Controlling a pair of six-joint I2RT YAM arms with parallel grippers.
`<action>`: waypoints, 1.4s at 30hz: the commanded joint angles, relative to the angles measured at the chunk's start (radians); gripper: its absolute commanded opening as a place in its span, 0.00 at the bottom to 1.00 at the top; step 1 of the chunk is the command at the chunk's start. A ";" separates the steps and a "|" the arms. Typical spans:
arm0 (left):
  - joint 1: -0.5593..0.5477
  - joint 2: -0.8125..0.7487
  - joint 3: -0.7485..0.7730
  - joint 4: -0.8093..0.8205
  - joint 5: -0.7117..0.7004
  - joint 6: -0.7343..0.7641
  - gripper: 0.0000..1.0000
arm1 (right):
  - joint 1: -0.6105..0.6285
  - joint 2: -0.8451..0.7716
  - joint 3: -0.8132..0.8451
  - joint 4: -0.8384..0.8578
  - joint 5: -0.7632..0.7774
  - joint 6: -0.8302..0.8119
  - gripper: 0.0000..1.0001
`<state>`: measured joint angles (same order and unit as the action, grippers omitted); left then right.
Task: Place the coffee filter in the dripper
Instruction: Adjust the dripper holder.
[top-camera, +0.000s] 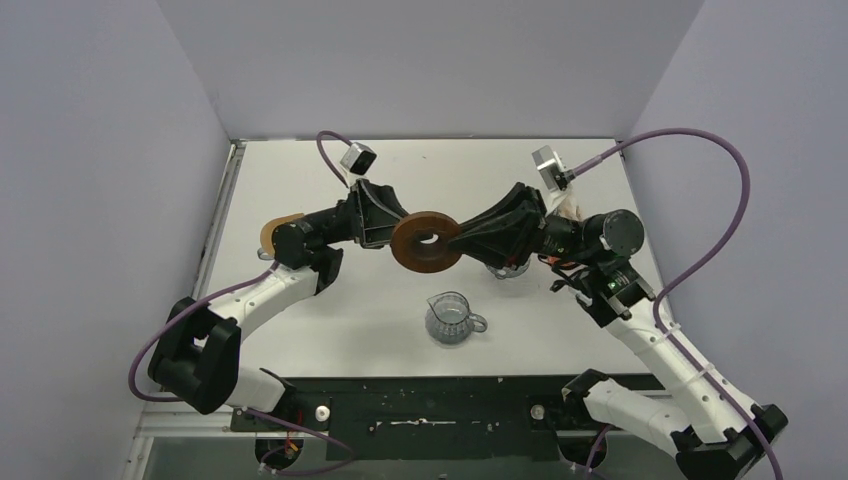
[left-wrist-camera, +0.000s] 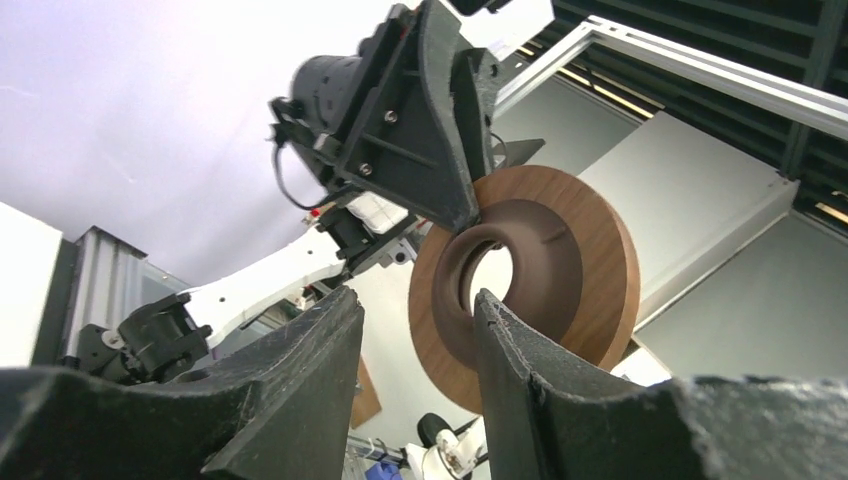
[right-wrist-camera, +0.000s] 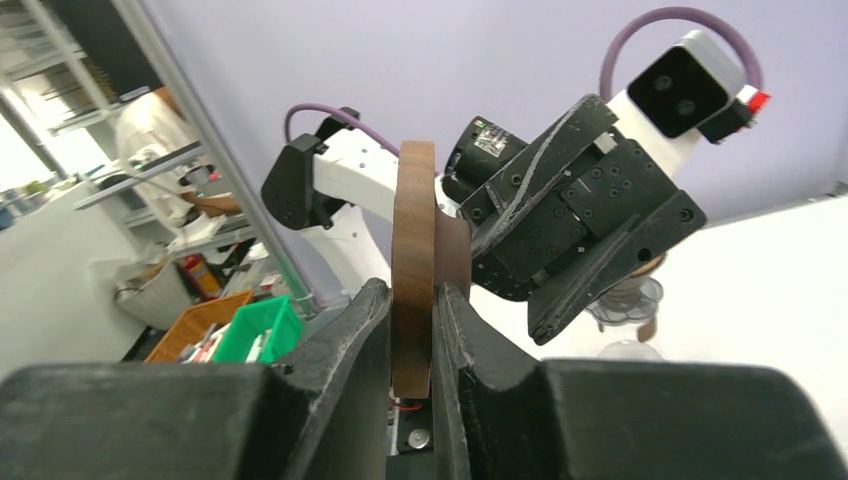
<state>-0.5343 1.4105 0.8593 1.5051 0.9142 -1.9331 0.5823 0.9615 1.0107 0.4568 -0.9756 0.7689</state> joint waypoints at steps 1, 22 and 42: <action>0.006 -0.044 0.004 -0.124 0.016 0.169 0.43 | -0.015 -0.071 0.083 -0.257 0.156 -0.165 0.00; 0.007 -0.143 0.181 -1.380 -0.228 1.024 0.37 | -0.016 -0.136 0.161 -0.964 0.724 -0.330 0.00; -0.172 -0.152 0.384 -2.000 -0.642 1.405 0.38 | -0.279 0.019 -0.100 -0.792 0.126 -0.049 0.00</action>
<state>-0.6701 1.2766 1.1938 -0.3958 0.3687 -0.6025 0.3065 0.9844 0.9440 -0.4797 -0.6666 0.6331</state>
